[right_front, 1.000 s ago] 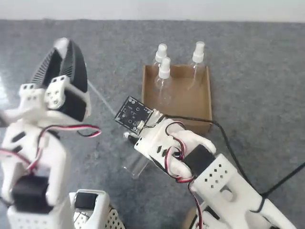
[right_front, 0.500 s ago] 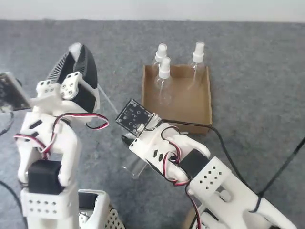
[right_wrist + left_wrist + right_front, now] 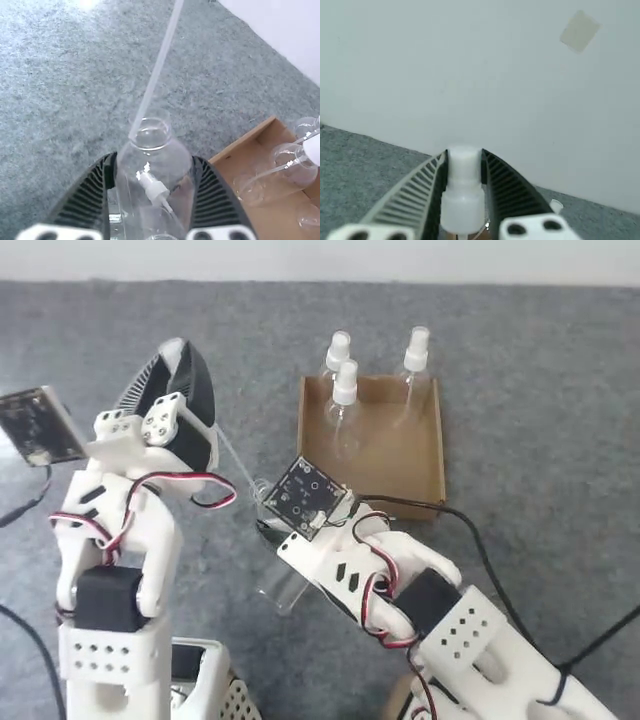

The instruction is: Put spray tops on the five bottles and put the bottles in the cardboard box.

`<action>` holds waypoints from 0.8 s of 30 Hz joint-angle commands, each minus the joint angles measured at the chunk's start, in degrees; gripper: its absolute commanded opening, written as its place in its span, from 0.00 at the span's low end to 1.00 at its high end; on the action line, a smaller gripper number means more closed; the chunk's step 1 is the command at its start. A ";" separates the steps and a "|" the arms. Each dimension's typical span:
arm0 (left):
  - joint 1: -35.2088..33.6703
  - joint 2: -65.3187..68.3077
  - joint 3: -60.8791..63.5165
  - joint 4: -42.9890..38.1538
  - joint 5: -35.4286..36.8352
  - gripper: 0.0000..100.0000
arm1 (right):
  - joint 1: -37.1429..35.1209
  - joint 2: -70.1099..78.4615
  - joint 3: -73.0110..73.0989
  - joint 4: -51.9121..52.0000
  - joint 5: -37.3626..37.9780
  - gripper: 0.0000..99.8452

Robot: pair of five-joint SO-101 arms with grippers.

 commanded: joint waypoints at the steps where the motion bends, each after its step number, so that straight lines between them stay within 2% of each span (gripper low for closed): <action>1: 0.09 -0.88 -1.27 -2.02 0.26 0.01 | -0.48 -2.07 -0.70 0.57 -0.62 0.01; 24: 0.00 -0.53 -3.03 -1.32 0.00 0.01 | -0.48 -2.07 -0.70 0.84 -0.62 0.01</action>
